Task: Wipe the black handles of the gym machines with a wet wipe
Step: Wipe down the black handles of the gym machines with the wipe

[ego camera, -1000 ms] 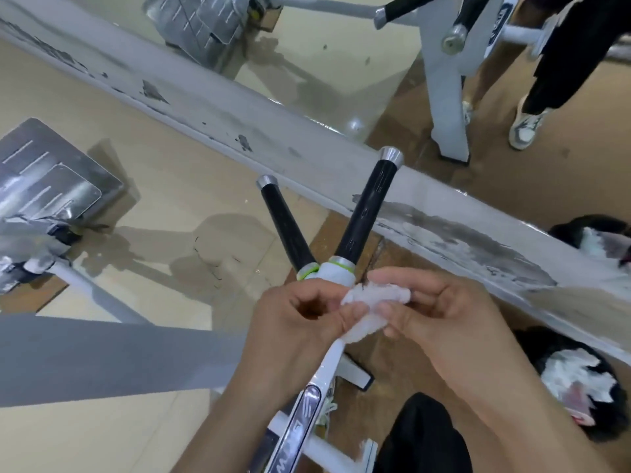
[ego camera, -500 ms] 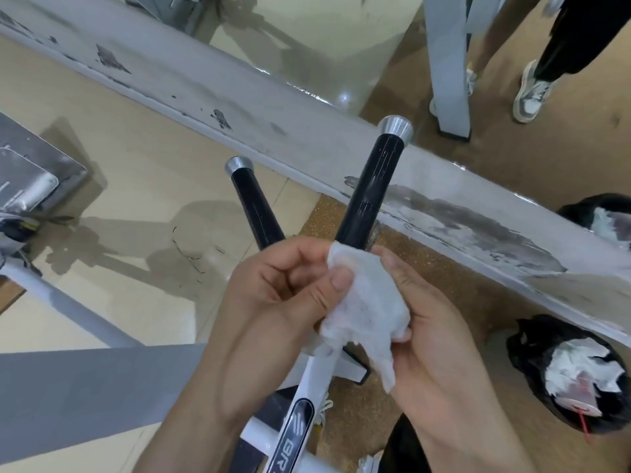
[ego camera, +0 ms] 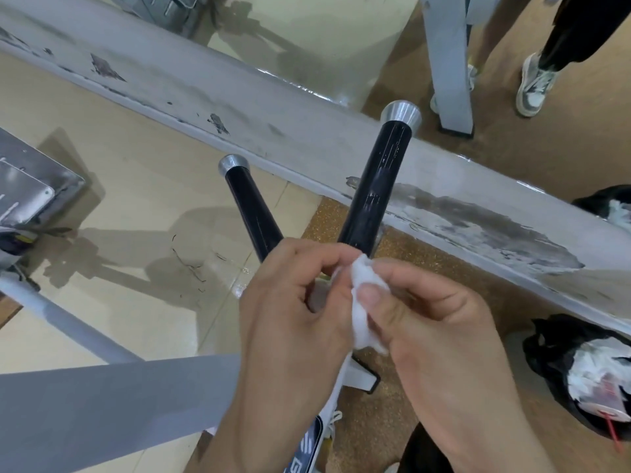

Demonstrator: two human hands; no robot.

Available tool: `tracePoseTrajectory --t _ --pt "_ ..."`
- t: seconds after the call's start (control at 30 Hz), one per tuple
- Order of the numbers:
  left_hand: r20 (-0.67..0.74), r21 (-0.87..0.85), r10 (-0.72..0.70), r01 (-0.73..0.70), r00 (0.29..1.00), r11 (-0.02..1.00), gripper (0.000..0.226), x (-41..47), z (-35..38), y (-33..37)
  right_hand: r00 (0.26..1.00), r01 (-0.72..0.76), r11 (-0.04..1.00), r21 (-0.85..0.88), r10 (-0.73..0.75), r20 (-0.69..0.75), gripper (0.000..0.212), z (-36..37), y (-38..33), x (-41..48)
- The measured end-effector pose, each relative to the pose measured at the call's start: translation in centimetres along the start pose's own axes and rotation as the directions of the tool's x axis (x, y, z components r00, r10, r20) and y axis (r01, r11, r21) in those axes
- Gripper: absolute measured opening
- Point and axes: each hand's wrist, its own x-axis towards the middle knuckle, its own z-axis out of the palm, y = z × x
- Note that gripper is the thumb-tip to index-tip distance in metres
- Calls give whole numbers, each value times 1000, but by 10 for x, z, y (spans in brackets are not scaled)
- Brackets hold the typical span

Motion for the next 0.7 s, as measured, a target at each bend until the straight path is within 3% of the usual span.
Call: tracePoseTrajectory --t 0.1,0.17,0.23,0.3,0.4,0.5,0.6,0.63,0.7 --pt "1 121 31 -31 1000 992 10 -5 7 -5 965 130 986 -102 -150 -215 15 4 6 8" --pt "-21 185 89 -84 996 979 11 -7 9 -9 902 212 922 -325 -312 -298 20 6 11 12" --pt "-74 187 126 -110 989 976 13 -9 12 -12 873 254 793 -553 -435 -222 17 6 15 13" --pt "-144 131 147 -129 979 983 16 -11 15 -15 897 244 710 -661 -423 -124 7 4 14 9" --pt "-224 26 159 -157 961 987 24 -12 20 -19 876 231 519 -823 -478 -56 13 0 14 9" --pt "-261 -80 96 -121 961 989 32 -12 21 -20 823 303 439 -846 -567 1 12 0 15 20" --pt "-264 -56 127 -147 956 988 32 -11 22 -21 766 422 312 -852 -626 150 12 4 12 35" --pt "-266 -52 129 -148 955 988 32 -11 22 -21 771 443 283 -851 -605 200 12 5 10 40" --pt "-274 -75 103 -128 956 989 32 -10 22 -21 848 411 263 -873 -462 260 27 9 3 47"
